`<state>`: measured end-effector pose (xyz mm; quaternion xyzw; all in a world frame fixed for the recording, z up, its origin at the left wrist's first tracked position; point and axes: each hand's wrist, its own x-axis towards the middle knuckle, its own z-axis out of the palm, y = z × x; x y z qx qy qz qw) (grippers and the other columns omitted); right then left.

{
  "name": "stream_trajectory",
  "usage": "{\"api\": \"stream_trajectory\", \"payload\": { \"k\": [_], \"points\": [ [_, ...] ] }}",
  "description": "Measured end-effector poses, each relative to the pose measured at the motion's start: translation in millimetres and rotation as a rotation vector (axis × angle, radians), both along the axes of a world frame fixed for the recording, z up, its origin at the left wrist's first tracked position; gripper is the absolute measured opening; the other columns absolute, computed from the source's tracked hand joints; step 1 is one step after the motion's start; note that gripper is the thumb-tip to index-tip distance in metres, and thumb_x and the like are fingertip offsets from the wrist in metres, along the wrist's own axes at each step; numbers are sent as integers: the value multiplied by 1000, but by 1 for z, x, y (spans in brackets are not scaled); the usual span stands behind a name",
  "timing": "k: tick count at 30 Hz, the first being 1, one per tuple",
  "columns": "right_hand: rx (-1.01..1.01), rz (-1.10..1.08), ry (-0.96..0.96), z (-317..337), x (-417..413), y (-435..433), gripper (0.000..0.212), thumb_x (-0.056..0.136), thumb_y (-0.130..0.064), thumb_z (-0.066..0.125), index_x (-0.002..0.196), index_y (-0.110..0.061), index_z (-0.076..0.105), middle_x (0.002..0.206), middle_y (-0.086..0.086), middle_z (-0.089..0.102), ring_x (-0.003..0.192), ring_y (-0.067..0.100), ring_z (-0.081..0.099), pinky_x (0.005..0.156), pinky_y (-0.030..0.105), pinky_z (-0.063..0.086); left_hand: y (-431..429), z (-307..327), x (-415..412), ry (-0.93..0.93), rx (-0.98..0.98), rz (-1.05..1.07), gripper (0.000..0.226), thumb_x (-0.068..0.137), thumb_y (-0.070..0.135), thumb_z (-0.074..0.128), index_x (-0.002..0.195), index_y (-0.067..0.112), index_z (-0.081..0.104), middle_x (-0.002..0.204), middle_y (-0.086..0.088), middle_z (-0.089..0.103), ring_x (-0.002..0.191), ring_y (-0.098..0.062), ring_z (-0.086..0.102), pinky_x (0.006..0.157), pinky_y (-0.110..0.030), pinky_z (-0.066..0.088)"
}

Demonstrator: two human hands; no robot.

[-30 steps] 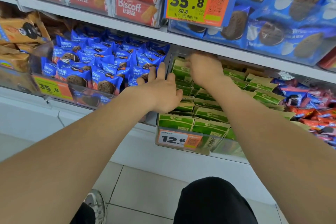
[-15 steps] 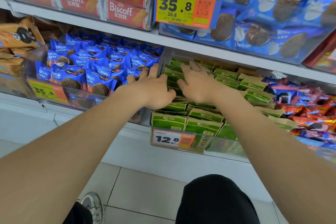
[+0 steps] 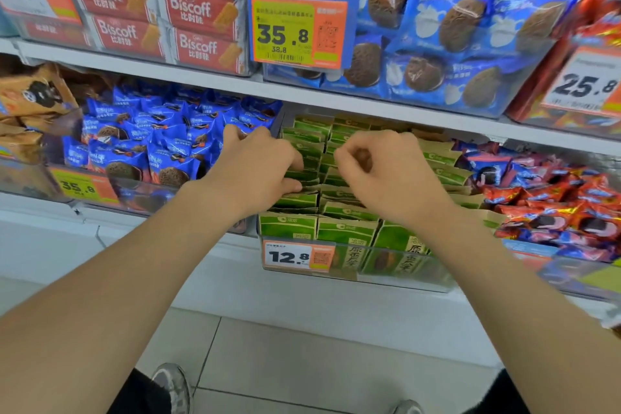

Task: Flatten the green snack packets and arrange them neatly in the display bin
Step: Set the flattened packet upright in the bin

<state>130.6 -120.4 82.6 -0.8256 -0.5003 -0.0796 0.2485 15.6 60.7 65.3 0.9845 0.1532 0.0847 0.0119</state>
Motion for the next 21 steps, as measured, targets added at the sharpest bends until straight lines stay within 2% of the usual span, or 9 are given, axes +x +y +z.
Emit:
{"api": "stream_trajectory", "payload": {
  "k": [1, 2, 4, 5, 7, 11, 13, 17, 21],
  "points": [
    [72, 16, 11, -5, -2, -5, 23, 99, -46, 62, 89, -28, 72, 70, -11, 69, 64, 4, 65, 65, 35, 59, -3, 1, 0, -44, -14, -13, 25, 98, 56, 68, 115, 39, 74, 82, 15, 54, 116, -22, 49, 101, -52, 29],
    [54, 67, 24, -11, -2, -11, 24, 95, -53, 66, 94, -31, 73, 74, -13, 69, 68, 2, 66, 66, 34, 60, -5, 2, 0, -89, -50, -31, 19, 97, 54, 69, 102, 37, 76, 81, 18, 55, 108, -19, 51, 100, -51, 33],
    [-103, 189, 18, -24, 1, -22, 41, 88, -66, 69, 107, -30, 77, 90, -15, 70, 82, 2, 66, 77, 35, 60, -10, 3, -1, -141, -192, -100, 16, 97, 43, 72, 86, 32, 77, 82, 18, 65, 93, -12, 60, 97, -47, 49],
    [-156, 212, -7, -29, 4, -25, 48, 86, -68, 69, 112, -29, 78, 96, -13, 69, 88, 5, 65, 82, 37, 59, -13, 3, -2, -143, -266, -144, 14, 96, 36, 71, 85, 30, 77, 82, 16, 69, 87, -8, 65, 92, -44, 56],
    [-163, 190, -96, -34, 9, -28, 52, 85, -68, 66, 113, -26, 79, 100, -9, 67, 94, 13, 62, 87, 42, 56, -19, 5, -5, -104, -332, -196, 10, 90, 34, 71, 93, 29, 79, 88, 15, 73, 86, -1, 67, 86, -37, 59],
    [-246, 71, -221, -31, 9, -24, 43, 86, -69, 65, 99, -31, 78, 99, -7, 64, 103, 17, 55, 86, 39, 39, -21, 6, -14, 2, -307, -221, 48, 76, 58, 85, 114, 33, 73, 104, 18, 70, 98, 2, 63, 87, -29, 57],
    [-256, 28, -214, -29, 8, -24, 38, 88, -68, 66, 90, -32, 75, 97, -7, 62, 102, 18, 54, 84, 37, 32, -23, 4, -18, 20, -266, -183, 58, 71, 65, 88, 118, 37, 70, 111, 19, 69, 103, -2, 63, 88, -33, 56],
    [-278, 82, -136, -32, 6, -22, 38, 94, -56, 71, 72, -25, 67, 81, -7, 57, 85, 19, 52, 91, 42, 41, -42, -9, -21, -82, -81, -33, 39, 84, 53, 82, 116, 40, 63, 115, 16, 69, 109, -16, 64, 85, -42, 55],
    [-284, 190, 4, -30, 15, -27, 33, 95, -52, 72, 75, -27, 74, 78, -1, 67, 81, 20, 58, 88, 40, 41, -75, -43, -20, -143, 79, 108, 39, 95, 37, 59, 129, 30, 42, 121, 4, 51, 113, -30, 49, 96, -51, 44]
  ]
}}
